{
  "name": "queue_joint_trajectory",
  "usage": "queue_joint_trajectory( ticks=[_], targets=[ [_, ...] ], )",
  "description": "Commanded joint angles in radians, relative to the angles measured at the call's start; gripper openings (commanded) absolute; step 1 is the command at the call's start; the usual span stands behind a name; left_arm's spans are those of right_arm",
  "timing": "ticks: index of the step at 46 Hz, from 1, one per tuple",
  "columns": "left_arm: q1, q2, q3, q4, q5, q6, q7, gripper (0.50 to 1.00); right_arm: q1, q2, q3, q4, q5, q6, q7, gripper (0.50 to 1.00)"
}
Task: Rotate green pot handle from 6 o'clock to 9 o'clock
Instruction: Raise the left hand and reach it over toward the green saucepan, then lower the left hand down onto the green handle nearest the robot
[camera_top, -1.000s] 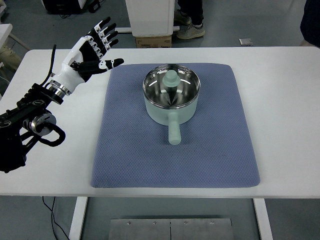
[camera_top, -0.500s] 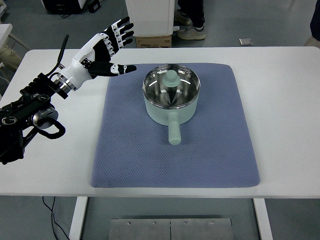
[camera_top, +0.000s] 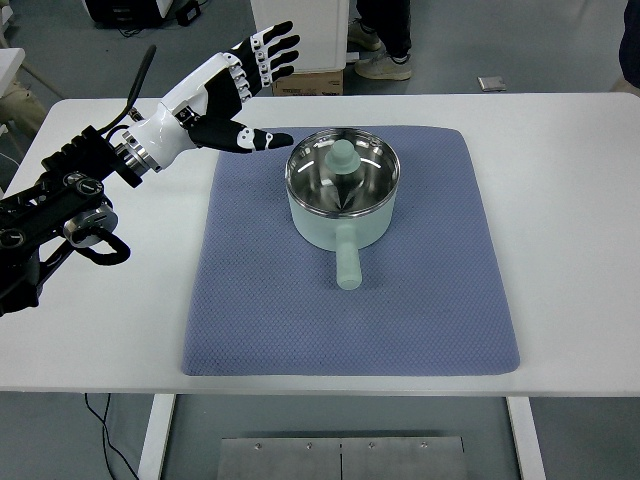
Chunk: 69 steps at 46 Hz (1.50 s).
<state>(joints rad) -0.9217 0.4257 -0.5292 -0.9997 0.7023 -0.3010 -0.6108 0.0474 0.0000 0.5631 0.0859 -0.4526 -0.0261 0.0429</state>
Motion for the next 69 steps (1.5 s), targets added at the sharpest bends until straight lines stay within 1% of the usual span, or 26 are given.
queue_joint_trajectory(
  ticks=[1, 18, 35, 39, 43, 45, 58, 69],
  targets=[
    [-0.003, 0.001, 0.002, -0.019, 0.035, 0.0, 0.0, 1.0, 0.0, 0.0, 0.0, 0.0, 0.0, 0.0, 0.0, 1.0],
    [-0.003, 0.01, 0.005, -0.082, 0.137, 0.0, 0.0, 1.0, 0.0, 0.0, 0.0, 0.0, 0.0, 0.0, 0.0, 1.0],
    [-0.003, 0.024, 0.029, -0.174, 0.141, -0.003, 0.0, 1.0, 0.0, 0.0, 0.0, 0.0, 0.0, 0.0, 0.0, 1.0],
    [-0.008, 0.03, 0.049, -0.188, 0.146, -0.013, 0.0, 1.0, 0.0, 0.0, 0.0, 0.0, 0.0, 0.0, -0.001, 1.0],
    [-0.016, 0.033, 0.075, -0.191, 0.17, -0.052, 0.0, 1.0, 0.0, 0.0, -0.002, 0.0, 0.0, 0.0, 0.0, 1.0],
    [-0.017, 0.033, 0.083, -0.192, 0.187, -0.058, 0.0, 1.0, 0.0, 0.0, 0.0, 0.0, 0.0, 0.0, 0.0, 1.0],
    [-0.023, 0.039, 0.11, -0.198, 0.328, -0.059, 0.0, 1.0, 0.0, 0.0, 0.0, 0.0, 0.0, 0.0, 0.0, 1.0],
    [-0.026, 0.038, 0.121, -0.22, 0.397, -0.059, 0.0, 1.0, 0.0, 0.0, 0.0, 0.0, 0.0, 0.0, 0.0, 1.0]
  ],
)
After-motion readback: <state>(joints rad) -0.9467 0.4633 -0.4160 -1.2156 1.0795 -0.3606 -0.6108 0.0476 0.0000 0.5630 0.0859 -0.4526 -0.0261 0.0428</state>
